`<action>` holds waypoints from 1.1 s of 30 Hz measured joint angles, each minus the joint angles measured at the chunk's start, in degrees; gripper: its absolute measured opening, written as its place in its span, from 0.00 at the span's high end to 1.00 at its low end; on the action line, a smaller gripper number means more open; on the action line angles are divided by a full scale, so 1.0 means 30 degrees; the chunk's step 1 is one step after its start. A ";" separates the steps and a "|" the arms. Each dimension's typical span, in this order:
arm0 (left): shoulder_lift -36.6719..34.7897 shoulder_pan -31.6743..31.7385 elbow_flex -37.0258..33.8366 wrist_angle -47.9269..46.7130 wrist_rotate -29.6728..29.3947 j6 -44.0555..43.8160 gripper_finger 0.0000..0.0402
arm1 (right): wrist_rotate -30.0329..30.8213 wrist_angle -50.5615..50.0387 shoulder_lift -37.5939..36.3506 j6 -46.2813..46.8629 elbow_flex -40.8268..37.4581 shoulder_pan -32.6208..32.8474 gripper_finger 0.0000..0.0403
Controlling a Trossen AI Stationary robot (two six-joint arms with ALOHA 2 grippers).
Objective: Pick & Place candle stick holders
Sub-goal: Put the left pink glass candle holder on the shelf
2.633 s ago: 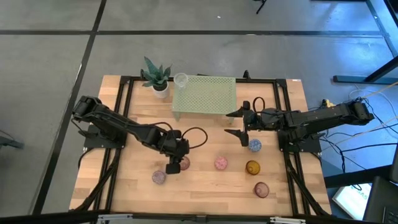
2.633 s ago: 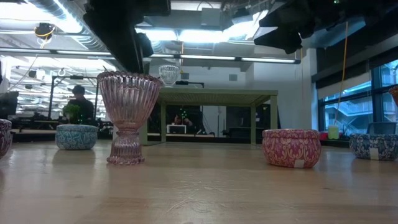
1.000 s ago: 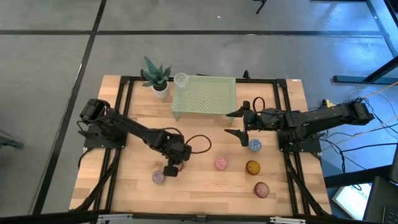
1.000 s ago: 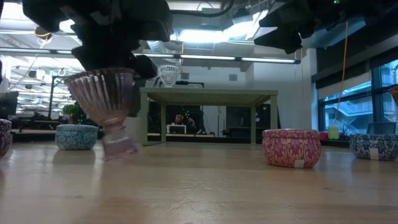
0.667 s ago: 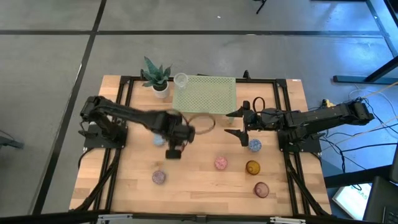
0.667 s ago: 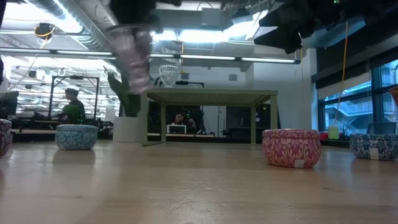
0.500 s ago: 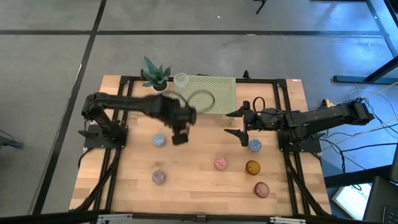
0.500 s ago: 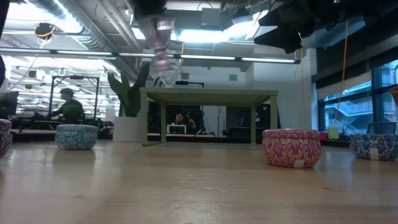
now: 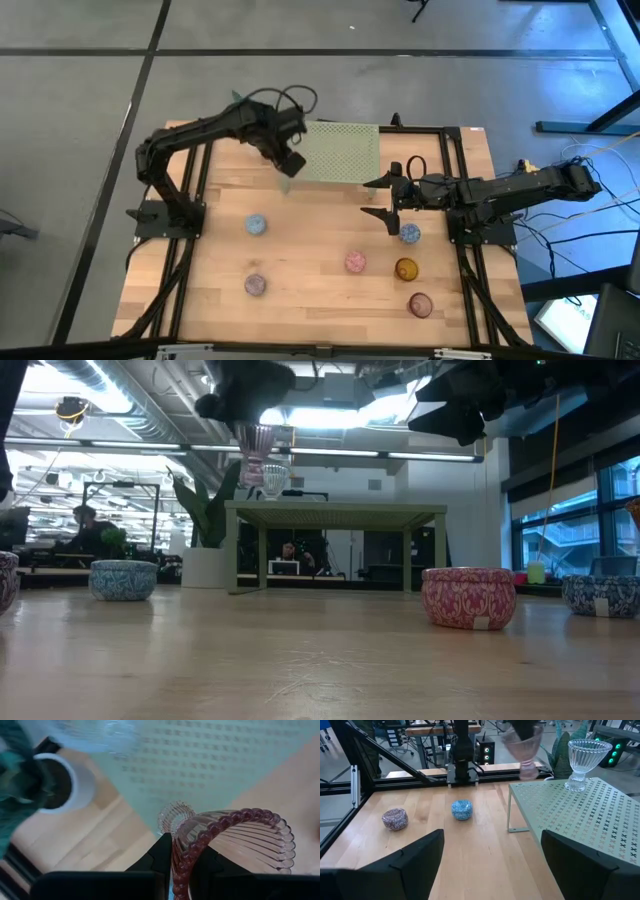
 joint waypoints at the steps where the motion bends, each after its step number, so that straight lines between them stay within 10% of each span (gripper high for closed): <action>1: 0.0000 0.0313 0.0000 -0.0014 0.0060 0.0000 0.92 | 0.0000 -0.0007 0.0000 0.0007 0.0000 0.0000 0.16; 33: 0.0232 0.1251 -0.1297 0.1987 0.1456 0.1014 0.91 | 0.0000 -0.0297 0.0000 0.0065 0.0000 0.0000 0.16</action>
